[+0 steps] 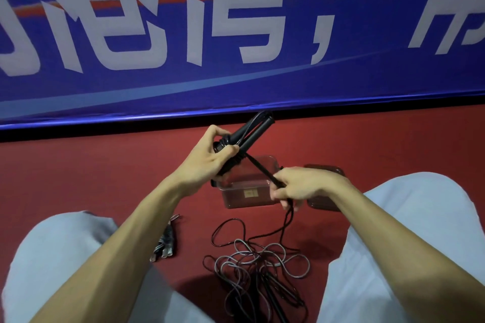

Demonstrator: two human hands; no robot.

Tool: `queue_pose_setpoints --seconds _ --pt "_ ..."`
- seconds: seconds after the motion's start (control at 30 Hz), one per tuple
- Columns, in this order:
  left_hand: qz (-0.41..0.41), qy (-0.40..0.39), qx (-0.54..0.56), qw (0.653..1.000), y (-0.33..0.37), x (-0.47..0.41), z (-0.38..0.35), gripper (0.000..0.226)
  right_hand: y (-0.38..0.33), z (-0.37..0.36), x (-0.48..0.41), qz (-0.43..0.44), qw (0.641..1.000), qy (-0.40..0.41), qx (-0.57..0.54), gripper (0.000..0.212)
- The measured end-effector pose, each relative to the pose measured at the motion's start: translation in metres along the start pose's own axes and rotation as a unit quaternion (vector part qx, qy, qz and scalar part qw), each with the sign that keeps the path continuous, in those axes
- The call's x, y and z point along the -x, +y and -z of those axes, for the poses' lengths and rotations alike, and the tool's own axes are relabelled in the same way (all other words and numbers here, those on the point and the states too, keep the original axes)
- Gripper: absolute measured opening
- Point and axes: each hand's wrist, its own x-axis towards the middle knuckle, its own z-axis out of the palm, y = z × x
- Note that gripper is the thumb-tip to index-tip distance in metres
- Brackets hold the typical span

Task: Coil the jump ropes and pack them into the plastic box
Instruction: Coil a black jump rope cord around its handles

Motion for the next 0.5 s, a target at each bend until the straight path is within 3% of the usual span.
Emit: queue_pose_setpoints --seconds 0.2,0.4,0.5 --pt "0.000 0.000 -0.092 0.996 -0.016 -0.008 0.008 0.025 -0.008 0.004 0.012 0.001 0.987 -0.005 0.159 0.014" --pt "-0.036 0.001 -0.266 0.963 -0.023 -0.010 0.012 0.043 -0.027 -0.003 0.025 0.100 0.974 0.044 0.200 0.008" --pt "-0.045 -0.038 -0.345 0.937 -0.026 -0.011 0.013 0.047 -0.028 -0.009 0.021 0.166 0.954 0.086 0.234 0.007"
